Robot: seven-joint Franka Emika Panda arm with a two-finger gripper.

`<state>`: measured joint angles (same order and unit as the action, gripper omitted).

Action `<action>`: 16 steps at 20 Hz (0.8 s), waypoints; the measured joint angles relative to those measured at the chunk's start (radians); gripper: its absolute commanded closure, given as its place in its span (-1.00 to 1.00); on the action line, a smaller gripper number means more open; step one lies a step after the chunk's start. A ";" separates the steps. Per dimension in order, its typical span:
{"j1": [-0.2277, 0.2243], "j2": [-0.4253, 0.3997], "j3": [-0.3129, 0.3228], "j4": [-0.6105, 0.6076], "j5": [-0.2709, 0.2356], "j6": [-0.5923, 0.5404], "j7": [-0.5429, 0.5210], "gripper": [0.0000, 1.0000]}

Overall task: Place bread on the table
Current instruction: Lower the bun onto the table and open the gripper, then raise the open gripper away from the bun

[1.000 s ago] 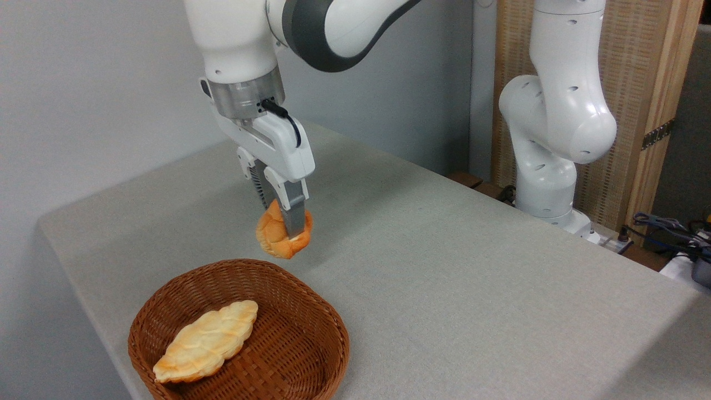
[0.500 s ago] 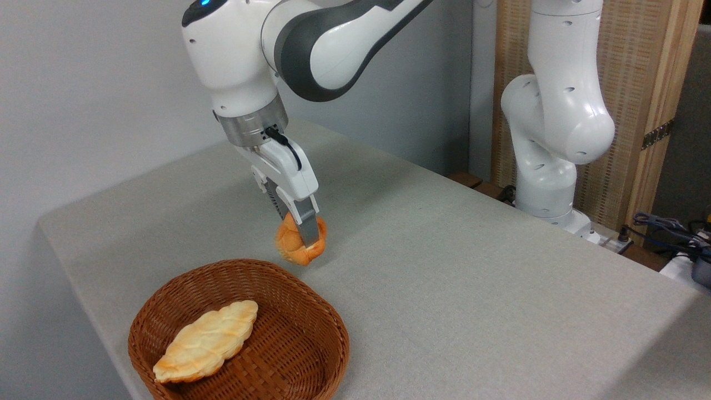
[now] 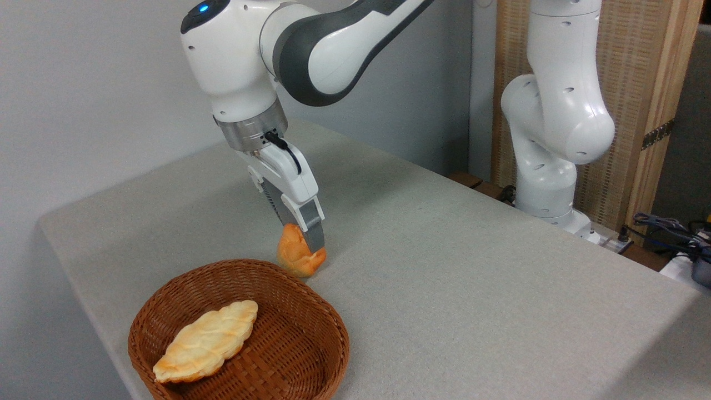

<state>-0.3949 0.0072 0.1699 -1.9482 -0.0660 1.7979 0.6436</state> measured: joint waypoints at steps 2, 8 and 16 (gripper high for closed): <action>0.000 0.000 0.000 0.000 0.000 0.000 0.000 -1.00; 0.000 -0.004 0.001 0.027 0.000 0.006 0.000 -1.00; 0.008 -0.020 0.026 0.137 0.000 0.008 0.000 -1.00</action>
<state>-0.3871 -0.0124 0.1960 -1.8109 -0.0660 1.8063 0.6435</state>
